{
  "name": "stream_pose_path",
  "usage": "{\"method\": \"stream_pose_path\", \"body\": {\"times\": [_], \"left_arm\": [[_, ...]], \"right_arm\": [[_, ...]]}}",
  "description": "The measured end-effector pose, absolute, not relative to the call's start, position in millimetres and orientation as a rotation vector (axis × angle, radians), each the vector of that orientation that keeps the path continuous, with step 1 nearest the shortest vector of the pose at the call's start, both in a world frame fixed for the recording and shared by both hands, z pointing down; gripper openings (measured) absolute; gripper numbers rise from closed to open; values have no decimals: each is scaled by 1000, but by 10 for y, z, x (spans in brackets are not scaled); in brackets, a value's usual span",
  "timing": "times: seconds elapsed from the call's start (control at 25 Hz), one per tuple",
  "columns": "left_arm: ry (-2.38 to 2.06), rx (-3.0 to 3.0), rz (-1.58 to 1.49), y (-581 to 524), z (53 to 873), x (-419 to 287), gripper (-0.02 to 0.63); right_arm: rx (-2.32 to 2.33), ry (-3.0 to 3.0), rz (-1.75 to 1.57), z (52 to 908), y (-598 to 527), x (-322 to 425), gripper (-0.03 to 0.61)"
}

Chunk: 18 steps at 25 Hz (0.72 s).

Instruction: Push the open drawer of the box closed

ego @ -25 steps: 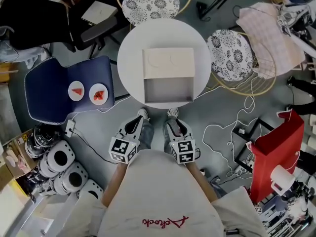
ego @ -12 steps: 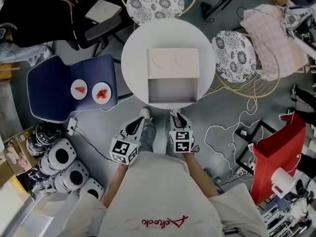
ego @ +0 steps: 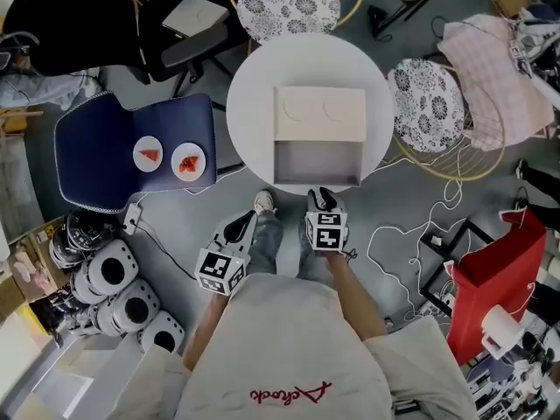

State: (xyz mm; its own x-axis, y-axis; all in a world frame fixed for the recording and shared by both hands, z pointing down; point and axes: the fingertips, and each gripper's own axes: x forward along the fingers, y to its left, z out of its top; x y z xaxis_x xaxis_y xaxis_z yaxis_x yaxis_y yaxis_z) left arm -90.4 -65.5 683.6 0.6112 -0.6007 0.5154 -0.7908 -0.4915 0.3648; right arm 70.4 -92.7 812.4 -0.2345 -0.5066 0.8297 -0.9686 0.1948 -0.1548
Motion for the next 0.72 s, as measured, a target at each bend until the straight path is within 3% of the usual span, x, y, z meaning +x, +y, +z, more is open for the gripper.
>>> {"method": "stream_pose_path", "body": {"times": [0.28,0.4,0.72], "left_arm": [[-1096,2248,433,-664,6850,-968,12],[-1099,2244,436,-667,6862,-1009,12],[-1101,2233,437,-674,6911,-1028,12]], "right_arm": [[1379,-1823,938,8173,-1008,704,121],[1383,-1815,921,8172,-1047,687,78],[1377,-1799,905,8207,-1058,688,74]]}}
